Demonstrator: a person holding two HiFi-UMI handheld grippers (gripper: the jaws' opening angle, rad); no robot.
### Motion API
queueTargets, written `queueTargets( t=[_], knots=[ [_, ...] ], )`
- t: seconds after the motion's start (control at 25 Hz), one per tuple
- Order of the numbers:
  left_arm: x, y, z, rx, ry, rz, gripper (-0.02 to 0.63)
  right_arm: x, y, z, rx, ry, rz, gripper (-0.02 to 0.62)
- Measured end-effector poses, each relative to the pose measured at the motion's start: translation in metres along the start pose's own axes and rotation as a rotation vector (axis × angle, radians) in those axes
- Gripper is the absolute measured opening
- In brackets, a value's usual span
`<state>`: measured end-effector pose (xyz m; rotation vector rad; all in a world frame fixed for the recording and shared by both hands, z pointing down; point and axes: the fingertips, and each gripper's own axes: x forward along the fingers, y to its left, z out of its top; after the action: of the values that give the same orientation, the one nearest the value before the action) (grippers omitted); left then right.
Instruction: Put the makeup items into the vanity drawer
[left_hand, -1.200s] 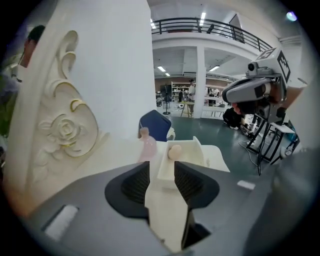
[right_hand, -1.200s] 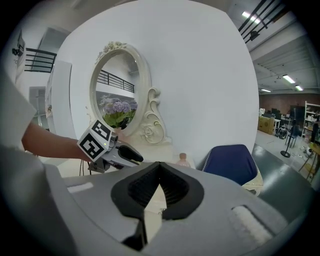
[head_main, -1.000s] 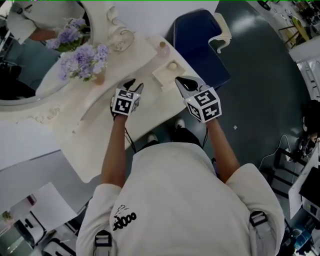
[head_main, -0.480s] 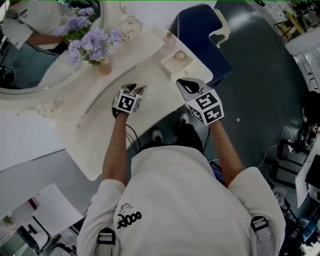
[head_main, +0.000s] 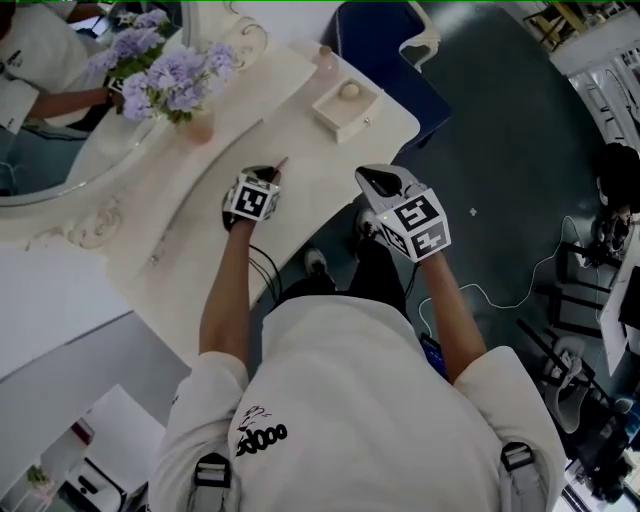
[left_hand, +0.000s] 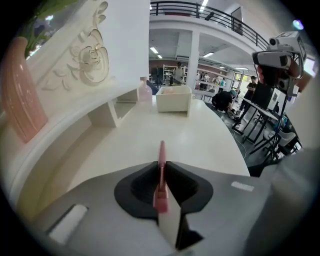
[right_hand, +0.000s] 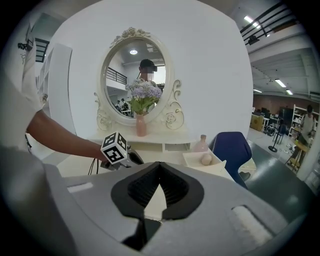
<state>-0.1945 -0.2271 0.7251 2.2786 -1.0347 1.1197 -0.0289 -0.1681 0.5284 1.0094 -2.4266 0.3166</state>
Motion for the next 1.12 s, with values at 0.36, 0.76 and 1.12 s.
queueTargets(
  t=[0.36,0.76,1.12],
  knots=[
    [-0.003,-0.001,0.003,-0.068,-0.023,0.001,0.065,-0.019,-0.01,-0.008,0.027,-0.002,-0.06,0.003],
    [-0.035,-0.007,0.078,-0.186,-0.235,-0.076,0.066,-0.025,-0.04,0.005,0.056,-0.036,-0.083,0.003],
    [-0.038,-0.035,0.187,0.002,-0.29,-0.123,0.066,-0.024,-0.09,0.028,0.044,-0.065,-0.085,0.003]
  ],
)
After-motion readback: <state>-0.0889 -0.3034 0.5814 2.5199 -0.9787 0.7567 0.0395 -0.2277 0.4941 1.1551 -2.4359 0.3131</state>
